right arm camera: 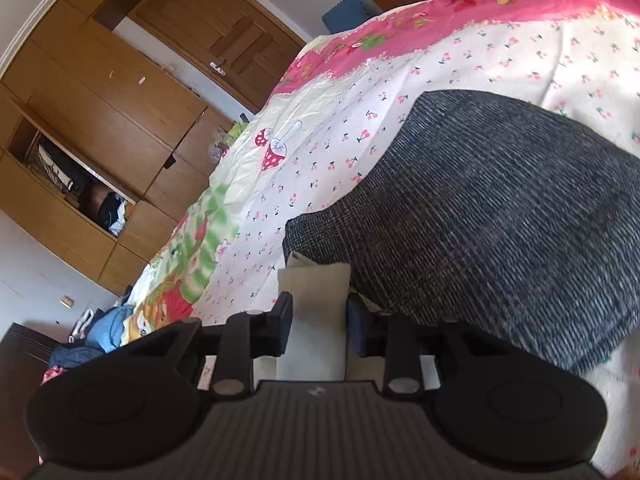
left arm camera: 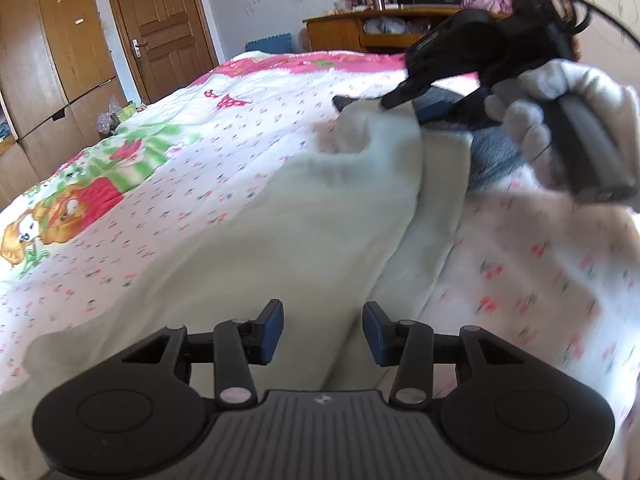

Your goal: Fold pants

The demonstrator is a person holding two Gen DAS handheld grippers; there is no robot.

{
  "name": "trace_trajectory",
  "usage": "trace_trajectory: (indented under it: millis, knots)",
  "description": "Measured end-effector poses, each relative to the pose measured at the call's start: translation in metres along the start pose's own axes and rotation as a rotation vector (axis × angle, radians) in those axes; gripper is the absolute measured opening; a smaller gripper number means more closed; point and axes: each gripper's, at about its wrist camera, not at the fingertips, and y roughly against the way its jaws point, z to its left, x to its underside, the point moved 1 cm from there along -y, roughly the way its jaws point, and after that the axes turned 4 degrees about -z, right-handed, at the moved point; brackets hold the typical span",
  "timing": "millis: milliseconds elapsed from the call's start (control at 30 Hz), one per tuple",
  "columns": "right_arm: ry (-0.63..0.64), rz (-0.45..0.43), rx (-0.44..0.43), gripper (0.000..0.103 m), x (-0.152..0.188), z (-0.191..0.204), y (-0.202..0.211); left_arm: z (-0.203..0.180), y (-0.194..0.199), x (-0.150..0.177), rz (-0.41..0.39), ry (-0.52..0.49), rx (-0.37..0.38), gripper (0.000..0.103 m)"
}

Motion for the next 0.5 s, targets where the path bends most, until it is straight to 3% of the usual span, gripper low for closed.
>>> trace_trajectory:
  millis: [33,67,233,333,400,467,500]
  knots:
    - [-0.006,0.01,-0.003,0.019,-0.002,0.0,-0.001,-0.005,-0.003,-0.003,-0.007,0.007,-0.008,0.058]
    - [-0.015,0.021,-0.005,0.005,-0.005,-0.001,0.002,-0.01,-0.006,-0.005,-0.009,0.01,-0.016,0.058]
    - [-0.061,0.02,-0.055,0.005,-0.019,-0.002,0.026,-0.045,-0.016,-0.013,-0.071,-0.037,-0.058,0.071]
    - [-0.078,0.034,-0.081,0.005,-0.027,-0.001,0.034,-0.067,-0.028,-0.016,-0.099,-0.134,-0.171,0.07]
    - [-0.086,0.047,-0.089,0.005,-0.028,-0.001,0.037,-0.07,-0.038,-0.021,-0.084,-0.154,-0.244,0.057]
    - [-0.081,0.058,-0.09,0.005,-0.028,-0.001,0.039,-0.06,-0.046,-0.026,-0.044,-0.109,-0.254,0.02]
    - [-0.081,0.056,-0.087,0.005,-0.027,-0.002,0.041,-0.052,-0.048,-0.028,-0.027,-0.066,-0.24,0.019]
